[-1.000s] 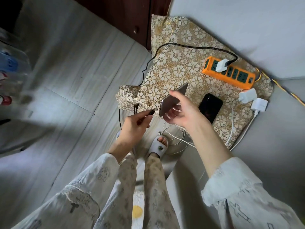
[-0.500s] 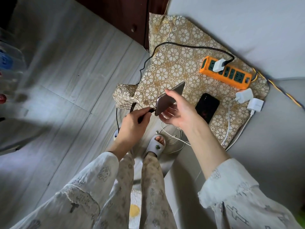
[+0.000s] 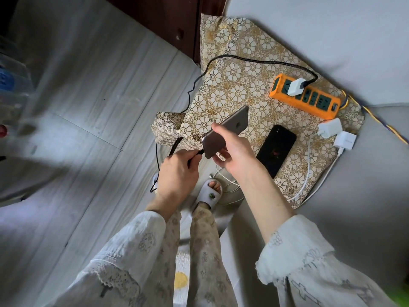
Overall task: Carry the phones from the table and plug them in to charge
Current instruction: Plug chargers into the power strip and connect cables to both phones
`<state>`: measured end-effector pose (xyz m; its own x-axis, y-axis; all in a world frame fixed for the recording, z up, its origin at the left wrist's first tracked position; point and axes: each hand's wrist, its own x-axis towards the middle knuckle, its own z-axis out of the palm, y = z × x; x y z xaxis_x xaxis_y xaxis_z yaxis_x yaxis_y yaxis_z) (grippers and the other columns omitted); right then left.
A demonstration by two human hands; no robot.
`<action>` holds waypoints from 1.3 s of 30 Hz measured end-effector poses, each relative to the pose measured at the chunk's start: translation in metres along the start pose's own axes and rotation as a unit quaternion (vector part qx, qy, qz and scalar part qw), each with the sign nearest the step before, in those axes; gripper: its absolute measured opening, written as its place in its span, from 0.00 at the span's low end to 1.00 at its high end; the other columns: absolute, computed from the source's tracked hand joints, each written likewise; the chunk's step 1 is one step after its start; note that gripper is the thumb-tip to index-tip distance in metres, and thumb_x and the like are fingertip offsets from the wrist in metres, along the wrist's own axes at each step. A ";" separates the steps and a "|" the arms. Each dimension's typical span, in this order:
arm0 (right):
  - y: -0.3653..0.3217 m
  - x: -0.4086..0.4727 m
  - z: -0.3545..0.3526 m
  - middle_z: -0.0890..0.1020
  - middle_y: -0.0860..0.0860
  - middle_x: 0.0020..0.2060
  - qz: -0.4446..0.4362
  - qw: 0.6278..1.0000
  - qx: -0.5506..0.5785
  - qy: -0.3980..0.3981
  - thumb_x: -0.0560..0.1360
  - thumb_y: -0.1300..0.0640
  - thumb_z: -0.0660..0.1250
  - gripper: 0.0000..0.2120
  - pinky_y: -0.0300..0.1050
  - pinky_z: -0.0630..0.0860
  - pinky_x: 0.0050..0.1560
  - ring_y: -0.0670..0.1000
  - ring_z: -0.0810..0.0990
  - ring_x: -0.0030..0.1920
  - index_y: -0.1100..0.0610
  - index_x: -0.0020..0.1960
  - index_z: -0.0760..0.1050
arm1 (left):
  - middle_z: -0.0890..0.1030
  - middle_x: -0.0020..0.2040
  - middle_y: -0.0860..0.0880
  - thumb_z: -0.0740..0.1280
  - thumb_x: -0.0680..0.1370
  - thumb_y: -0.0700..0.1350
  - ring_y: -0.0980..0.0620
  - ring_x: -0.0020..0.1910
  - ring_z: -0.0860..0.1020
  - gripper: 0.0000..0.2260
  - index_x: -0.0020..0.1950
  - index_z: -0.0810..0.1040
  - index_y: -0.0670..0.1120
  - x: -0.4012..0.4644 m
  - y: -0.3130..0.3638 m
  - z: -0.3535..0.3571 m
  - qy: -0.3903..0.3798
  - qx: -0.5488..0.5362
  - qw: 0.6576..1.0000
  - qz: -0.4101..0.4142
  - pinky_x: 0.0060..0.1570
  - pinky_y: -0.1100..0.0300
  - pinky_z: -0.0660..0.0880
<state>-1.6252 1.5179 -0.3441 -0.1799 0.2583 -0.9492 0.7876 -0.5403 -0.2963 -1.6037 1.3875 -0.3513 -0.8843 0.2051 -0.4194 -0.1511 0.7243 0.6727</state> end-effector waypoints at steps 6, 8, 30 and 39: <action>0.003 -0.002 0.005 0.77 0.50 0.36 -0.010 1.000 -0.016 0.009 0.68 0.55 0.74 0.11 0.42 0.74 0.37 0.46 0.75 0.36 0.55 0.40 0.70 | 0.83 0.39 0.39 0.64 0.75 0.41 0.36 0.39 0.78 0.07 0.44 0.81 0.41 -0.003 -0.004 0.001 0.000 0.003 1.000 -0.025 0.40 0.49 0.75; 0.006 -0.003 0.008 0.77 0.50 0.35 -0.002 1.000 -0.016 0.012 0.68 0.55 0.74 0.12 0.42 0.74 0.36 0.45 0.75 0.36 0.55 0.40 0.70 | 0.83 0.40 0.40 0.64 0.75 0.40 0.37 0.39 0.78 0.07 0.44 0.82 0.41 -0.005 -0.006 0.000 0.002 0.003 1.000 -0.026 0.40 0.50 0.74; -0.005 0.066 0.052 0.62 0.62 0.66 -0.168 0.887 -0.382 0.200 0.64 0.44 0.74 0.47 0.53 0.70 0.60 0.60 0.64 0.64 0.66 0.69 0.55 | 0.73 0.65 0.43 0.60 0.77 0.41 0.42 0.63 0.73 0.19 0.68 0.67 0.47 0.032 -0.082 0.007 -0.209 0.132 0.969 -0.025 0.59 0.48 0.70; 0.003 0.074 0.058 0.61 0.63 0.67 -0.236 0.825 -0.452 0.242 0.66 0.40 0.71 0.51 0.50 0.72 0.58 0.60 0.64 0.65 0.67 0.72 0.47 | 0.42 0.77 0.47 0.53 0.69 0.31 0.49 0.76 0.42 0.37 0.74 0.39 0.46 0.074 -0.071 0.011 -0.231 0.218 0.939 0.129 0.74 0.50 0.53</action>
<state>-1.6704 1.4888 -0.4214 -0.5088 0.6766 -0.5323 0.8541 0.4745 -0.2133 -1.6536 1.3589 -0.4369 -0.5648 0.6022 -0.5643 0.3262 0.7910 0.5176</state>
